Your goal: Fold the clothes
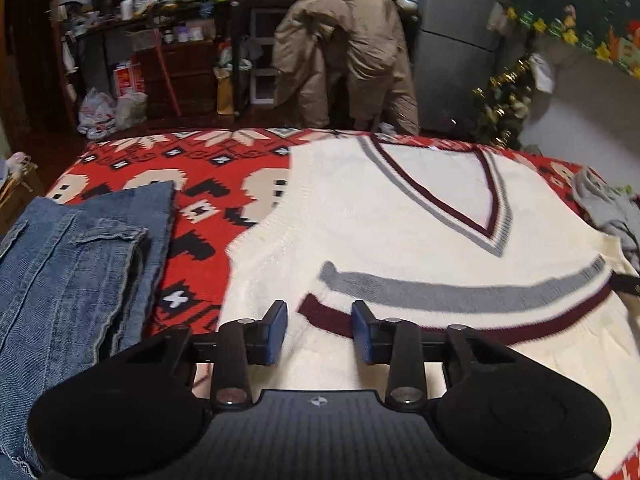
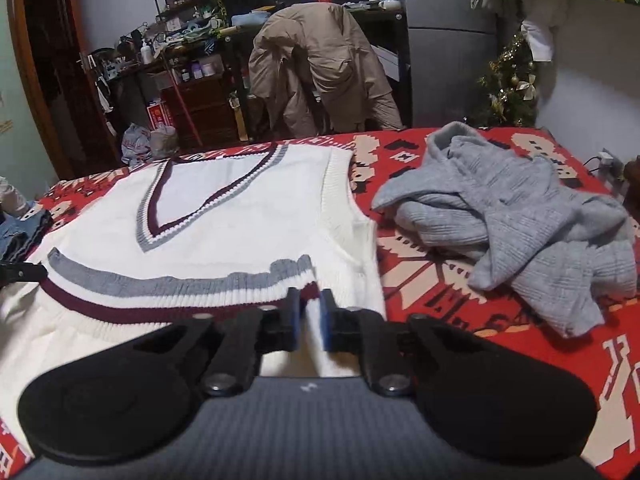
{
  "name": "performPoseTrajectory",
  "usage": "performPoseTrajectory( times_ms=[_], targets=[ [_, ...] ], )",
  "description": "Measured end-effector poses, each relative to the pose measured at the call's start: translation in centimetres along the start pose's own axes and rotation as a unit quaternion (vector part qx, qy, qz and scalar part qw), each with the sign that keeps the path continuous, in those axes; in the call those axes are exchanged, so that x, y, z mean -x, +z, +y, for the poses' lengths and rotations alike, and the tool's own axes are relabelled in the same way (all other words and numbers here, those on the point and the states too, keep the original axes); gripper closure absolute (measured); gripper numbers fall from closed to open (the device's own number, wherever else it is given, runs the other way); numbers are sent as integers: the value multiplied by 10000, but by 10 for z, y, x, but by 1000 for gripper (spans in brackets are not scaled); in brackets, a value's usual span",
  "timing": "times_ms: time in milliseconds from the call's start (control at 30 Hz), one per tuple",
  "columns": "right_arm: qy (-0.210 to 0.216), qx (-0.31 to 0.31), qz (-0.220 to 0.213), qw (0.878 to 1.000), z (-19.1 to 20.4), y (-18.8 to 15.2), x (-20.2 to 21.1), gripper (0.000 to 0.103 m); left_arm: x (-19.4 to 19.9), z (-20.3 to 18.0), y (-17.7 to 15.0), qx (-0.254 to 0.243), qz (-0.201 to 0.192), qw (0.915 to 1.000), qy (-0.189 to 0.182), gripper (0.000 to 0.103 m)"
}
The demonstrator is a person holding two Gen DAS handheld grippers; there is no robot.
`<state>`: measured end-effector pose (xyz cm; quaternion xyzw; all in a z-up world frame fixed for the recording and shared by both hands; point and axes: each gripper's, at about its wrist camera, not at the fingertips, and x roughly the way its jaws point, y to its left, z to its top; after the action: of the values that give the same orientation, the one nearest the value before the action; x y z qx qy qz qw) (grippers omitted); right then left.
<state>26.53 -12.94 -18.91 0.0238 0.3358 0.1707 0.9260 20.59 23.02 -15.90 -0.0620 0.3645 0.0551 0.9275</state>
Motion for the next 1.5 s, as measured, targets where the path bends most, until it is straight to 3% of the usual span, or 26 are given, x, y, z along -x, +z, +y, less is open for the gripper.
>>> performPoseTrajectory(
  times_ms=[100,200,300,333,633,867,967,1100,1300,1400,1500],
  targets=[
    [-8,-44,6,10000,-1,0,-1,96,-2,4,2,95,25,9999,-79,62],
    [-2,-100,16,9999,-3,-1,-1,90,-2,3,4,22,129,9995,-274,65],
    [8,-112,-7,9999,-1,-3,0,93,0,1,4,-84,152,9994,-296,85],
    [-8,-83,-22,10000,0,-3,1,96,1,1,4,-68,123,9996,-265,97],
    [-73,-237,-379,9990,2,9,15,98,28,3,19,123,-628,9978,-174,97],
    [-301,-392,-164,9986,-5,-2,-2,97,-4,5,6,64,-90,9997,203,96],
    [-315,-358,-157,9987,-5,-2,-5,96,-3,2,6,-52,-97,9992,389,83],
    [-437,-330,-332,9979,-3,4,7,88,8,14,8,396,-260,9987,183,65],
    [-228,-185,-447,9986,16,13,43,88,41,15,11,849,-261,9959,-179,64],
    [67,-113,-201,9997,38,3,55,88,51,0,5,992,152,9921,-750,71],
    [417,52,148,9990,66,-13,60,88,49,-30,-12,712,783,9850,-1366,91]
  ],
)
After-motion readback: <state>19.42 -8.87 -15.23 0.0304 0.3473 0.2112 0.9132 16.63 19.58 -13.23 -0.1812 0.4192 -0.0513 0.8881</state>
